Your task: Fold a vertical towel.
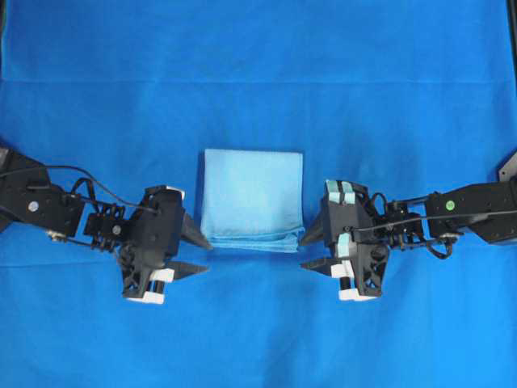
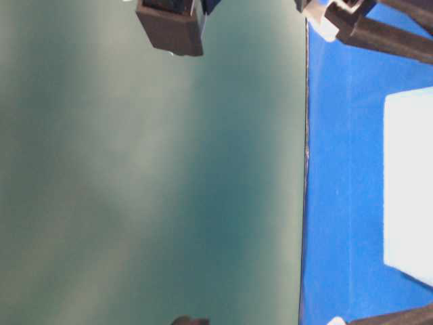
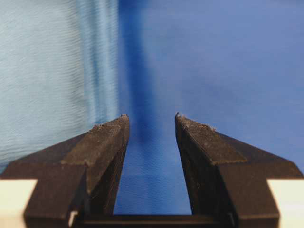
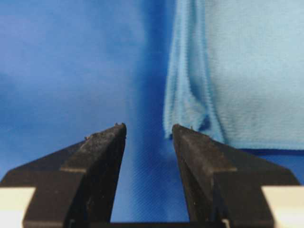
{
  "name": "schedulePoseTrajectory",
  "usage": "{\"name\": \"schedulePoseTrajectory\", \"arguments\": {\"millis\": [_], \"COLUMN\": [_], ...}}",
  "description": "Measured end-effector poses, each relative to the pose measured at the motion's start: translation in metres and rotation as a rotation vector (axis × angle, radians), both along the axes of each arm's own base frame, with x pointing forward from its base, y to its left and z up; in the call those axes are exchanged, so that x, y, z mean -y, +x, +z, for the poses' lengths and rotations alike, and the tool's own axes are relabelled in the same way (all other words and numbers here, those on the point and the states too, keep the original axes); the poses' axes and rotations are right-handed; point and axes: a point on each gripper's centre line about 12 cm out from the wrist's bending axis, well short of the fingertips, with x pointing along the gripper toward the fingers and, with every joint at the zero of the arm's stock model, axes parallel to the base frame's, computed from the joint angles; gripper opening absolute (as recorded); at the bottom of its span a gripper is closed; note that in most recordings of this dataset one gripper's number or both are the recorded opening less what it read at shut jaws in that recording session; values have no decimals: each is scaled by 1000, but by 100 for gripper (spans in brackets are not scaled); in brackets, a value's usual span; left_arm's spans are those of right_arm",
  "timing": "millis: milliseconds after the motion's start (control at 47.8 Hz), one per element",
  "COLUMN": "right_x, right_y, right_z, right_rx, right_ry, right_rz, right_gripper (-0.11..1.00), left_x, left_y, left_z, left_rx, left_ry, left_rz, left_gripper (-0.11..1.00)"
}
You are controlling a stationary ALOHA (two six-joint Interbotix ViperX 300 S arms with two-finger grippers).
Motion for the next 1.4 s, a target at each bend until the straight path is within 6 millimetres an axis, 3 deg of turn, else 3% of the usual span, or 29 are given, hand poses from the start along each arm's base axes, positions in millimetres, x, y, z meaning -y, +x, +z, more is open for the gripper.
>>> {"name": "schedulePoseTrajectory", "arguments": {"millis": [168, 419, 670, 880, 1152, 1403], "right_x": [0, 1, 9, 26, 46, 67], "right_y": [-1, -12, -39, -71, -129, -173], "right_z": [18, 83, 151, 190, 218, 193], "right_rx": [36, 190, 362, 470, 578, 615], "right_ry": [11, 39, 20, -3, -36, -64], "right_rz": [2, 17, 53, 36, 5, -82], "right_gripper": [50, 50, 49, 49, 49, 48], "left_x": [1, -3, -13, -33, -60, -73], "left_y": [-4, -20, -43, -77, -135, -181], "left_z": [28, 87, 148, 184, 208, 189], "left_rx": [27, 118, 290, 410, 514, 541], "left_ry": [-26, -42, -41, 1, 45, 52], "left_rz": [7, -4, -15, -3, 57, 109], "left_gripper": [39, 39, 39, 39, 39, 39]}}
